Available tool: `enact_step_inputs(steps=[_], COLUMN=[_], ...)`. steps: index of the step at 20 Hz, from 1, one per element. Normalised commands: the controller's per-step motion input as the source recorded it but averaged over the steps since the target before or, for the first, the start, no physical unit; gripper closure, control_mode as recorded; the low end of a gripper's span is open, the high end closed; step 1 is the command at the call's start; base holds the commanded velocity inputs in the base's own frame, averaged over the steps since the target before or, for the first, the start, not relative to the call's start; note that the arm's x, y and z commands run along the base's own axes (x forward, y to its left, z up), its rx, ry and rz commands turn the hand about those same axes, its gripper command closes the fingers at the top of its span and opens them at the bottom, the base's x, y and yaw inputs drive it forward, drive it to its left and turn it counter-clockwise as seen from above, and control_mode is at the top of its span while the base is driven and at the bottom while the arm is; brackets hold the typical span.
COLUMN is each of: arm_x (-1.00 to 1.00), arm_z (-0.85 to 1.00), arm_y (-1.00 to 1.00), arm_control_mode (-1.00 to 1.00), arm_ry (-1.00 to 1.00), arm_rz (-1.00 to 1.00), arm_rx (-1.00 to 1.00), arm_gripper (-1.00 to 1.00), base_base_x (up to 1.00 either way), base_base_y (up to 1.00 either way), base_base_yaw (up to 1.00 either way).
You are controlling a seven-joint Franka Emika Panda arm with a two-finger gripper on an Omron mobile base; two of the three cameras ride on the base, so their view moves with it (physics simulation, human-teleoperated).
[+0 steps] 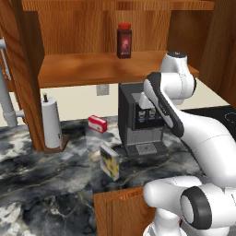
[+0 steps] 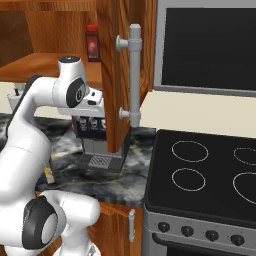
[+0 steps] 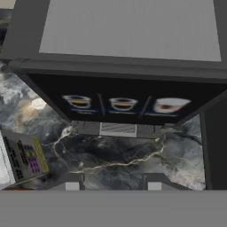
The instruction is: Pick the cereal and honey bottle from the counter and place them in the cabinets closest to them.
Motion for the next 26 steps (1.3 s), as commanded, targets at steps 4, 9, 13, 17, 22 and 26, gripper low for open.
enact_step_inputs(steps=[4,9,13,17,22,26], arm_x=[-0.01,-0.06,-0.14,-0.18,-0.17,-0.08], arm_z=[0.00,0.00,-0.01,-0.01,-0.02,-0.01], arm_y=[0.06,0.19,0.26,0.30,0.30,0.20], arm_control_mode=[-1.00,-1.00,-1.00,-1.00,-1.00,-1.00], arm_ry=[0.00,0.00,0.00,0.00,0.00,0.00], arm_rz=[0.00,0.00,0.00,0.00,0.00,0.00], arm_rx=[0.00,0.01,0.00,0.00,0.00,0.00], arm_gripper=[-1.00,-1.00,-1.00,-1.00,-1.00,-1.00], base_base_x=[0.00,0.00,0.00,0.00,0.00,0.00], base_base_y=[0.00,0.00,0.00,0.00,0.00,0.00], base_base_yaw=[0.00,0.00,0.00,0.00,0.00,0.00])
